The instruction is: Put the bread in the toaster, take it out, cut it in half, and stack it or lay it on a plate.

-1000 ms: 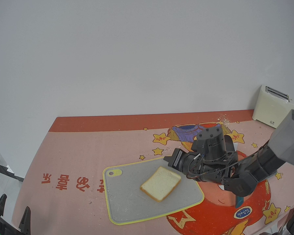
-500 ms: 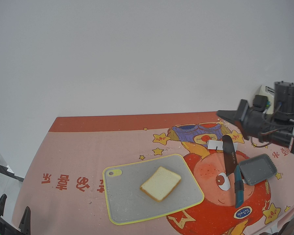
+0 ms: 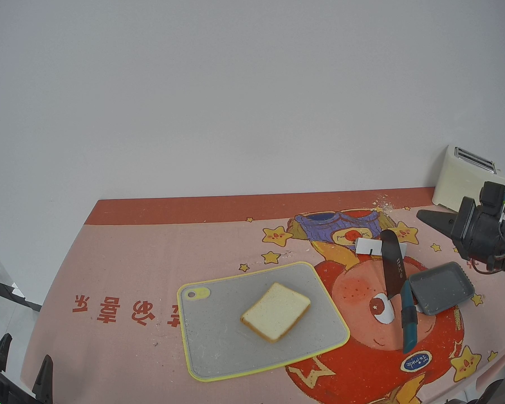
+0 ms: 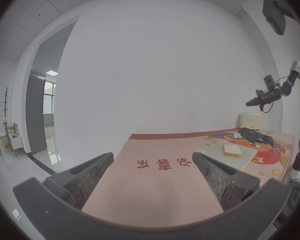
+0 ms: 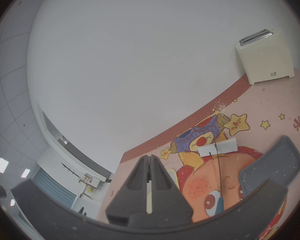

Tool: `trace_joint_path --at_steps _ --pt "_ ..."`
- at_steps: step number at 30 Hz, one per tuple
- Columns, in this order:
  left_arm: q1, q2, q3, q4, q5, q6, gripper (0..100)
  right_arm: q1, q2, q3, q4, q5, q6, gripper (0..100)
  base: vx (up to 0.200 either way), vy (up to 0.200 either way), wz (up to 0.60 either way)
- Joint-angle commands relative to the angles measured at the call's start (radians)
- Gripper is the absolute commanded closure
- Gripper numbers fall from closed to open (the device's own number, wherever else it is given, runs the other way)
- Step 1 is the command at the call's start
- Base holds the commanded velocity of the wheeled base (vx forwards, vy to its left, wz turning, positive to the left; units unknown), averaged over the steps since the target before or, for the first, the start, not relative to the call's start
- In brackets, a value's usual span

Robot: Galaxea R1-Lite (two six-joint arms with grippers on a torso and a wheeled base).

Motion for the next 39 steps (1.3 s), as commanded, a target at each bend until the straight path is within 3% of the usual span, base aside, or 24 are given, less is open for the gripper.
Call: trace_joint_path --at_steps 1,4,5,12,13,19,25,27,30,31,39 --pt "0.000 0.002 0.018 0.000 0.001 -0.001 0 0.050 -0.010 0.039 0.002 -0.040 -0.055 100 -0.200 0.000 0.00" --pt "0.000 0.002 0.018 0.000 -0.001 0.001 0 0.080 -0.006 0.042 0.002 -0.096 -0.093 100 -0.067 0.000 0.00" --pt "0.000 0.002 0.018 0.000 0.001 0.001 0 0.109 0.001 0.043 0.002 -0.147 -0.098 100 0.000 0.000 0.00" --pt "0.000 0.002 0.018 0.000 -0.001 0.002 0 0.117 0.033 0.073 0.001 -0.196 -0.098 100 0.000 0.000 0.00" --pt "0.000 0.002 0.018 0.000 -0.001 0.001 0 0.117 0.040 0.073 0.001 -0.218 -0.098 0 0.000 0.000 0.00" --pt "0.000 0.002 0.018 0.000 -0.001 0.004 0 0.097 0.034 0.112 0.005 -0.259 -0.107 0 0.000 0.000 0.00" --pt "0.000 0.002 0.018 0.000 -0.001 0.004 0 0.094 0.083 0.111 0.057 -0.297 -0.161 0 0.000 0.000 0.00" --pt "0.000 0.002 0.018 -0.002 -0.001 -0.001 0 0.099 0.119 0.102 0.070 -0.323 -0.174 0 0.000 0.000 0.00" --pt "0.000 0.002 0.018 -0.003 -0.002 0.009 0 0.122 0.146 0.096 0.071 -0.389 -0.185 0 0.000 0.000 0.00" --pt "0.000 0.002 0.018 0.000 0.001 -0.001 0 0.140 0.154 0.096 0.073 -0.428 -0.188 0 0.000 0.000 0.00" --pt "0.000 0.002 0.018 -0.002 0.001 0.001 0 0.142 0.263 0.066 0.057 -0.451 -0.179 0 0.000 0.000 0.00"
